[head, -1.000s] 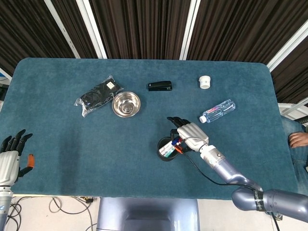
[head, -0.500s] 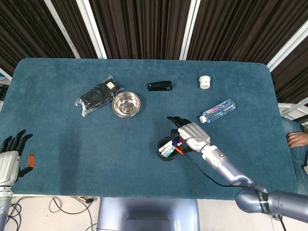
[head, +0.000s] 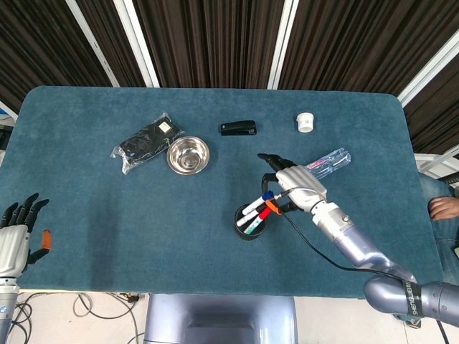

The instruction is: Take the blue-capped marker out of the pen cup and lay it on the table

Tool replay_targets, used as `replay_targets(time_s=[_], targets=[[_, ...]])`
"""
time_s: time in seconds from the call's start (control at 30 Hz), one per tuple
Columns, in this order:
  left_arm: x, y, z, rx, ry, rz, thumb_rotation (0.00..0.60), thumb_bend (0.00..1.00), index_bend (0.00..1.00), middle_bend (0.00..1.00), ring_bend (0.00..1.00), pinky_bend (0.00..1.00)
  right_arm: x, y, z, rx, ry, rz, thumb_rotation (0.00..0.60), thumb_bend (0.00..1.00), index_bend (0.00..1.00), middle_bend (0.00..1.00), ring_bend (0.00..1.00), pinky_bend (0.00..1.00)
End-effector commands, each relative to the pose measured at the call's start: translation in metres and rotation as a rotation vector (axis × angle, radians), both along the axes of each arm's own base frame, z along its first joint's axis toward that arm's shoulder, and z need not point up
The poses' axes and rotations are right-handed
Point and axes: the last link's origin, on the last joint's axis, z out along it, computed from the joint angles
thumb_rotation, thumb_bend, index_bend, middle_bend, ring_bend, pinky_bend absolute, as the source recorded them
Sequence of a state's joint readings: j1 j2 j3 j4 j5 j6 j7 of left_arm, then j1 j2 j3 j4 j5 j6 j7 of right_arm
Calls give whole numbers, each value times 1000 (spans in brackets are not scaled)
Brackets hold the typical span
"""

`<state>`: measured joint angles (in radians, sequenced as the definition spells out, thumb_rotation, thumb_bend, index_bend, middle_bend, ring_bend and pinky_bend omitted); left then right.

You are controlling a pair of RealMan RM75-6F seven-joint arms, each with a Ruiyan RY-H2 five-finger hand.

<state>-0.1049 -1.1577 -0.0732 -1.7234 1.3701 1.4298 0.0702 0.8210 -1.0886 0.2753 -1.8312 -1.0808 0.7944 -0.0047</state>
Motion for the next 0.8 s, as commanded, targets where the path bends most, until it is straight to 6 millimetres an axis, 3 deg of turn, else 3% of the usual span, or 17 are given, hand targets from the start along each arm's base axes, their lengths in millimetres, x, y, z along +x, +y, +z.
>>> replay_targets(time_s=[0.03,0.37,0.57,0.8], targets=[[0,0,0,0,-1,2,600,565,147,36,109,39,-3,-6,7,-44,-27,-33,600,456,575,0,0,158],[-1,1,1,3,-4,7,600,565,147,36,109,39,-18,-20,24,-123,-136,-163,600,456,584,0,0,158],[0,1,1,4,-7,3,600,565,148,36,108,39,-43,-24,31,-173,-88,-225,600,456,585,0,0,158],[0,0,0,3,-4,3,600,565,148,36,109,39,-72,-15,27,-161,-1,-255,600,455,585,0,0,158]])
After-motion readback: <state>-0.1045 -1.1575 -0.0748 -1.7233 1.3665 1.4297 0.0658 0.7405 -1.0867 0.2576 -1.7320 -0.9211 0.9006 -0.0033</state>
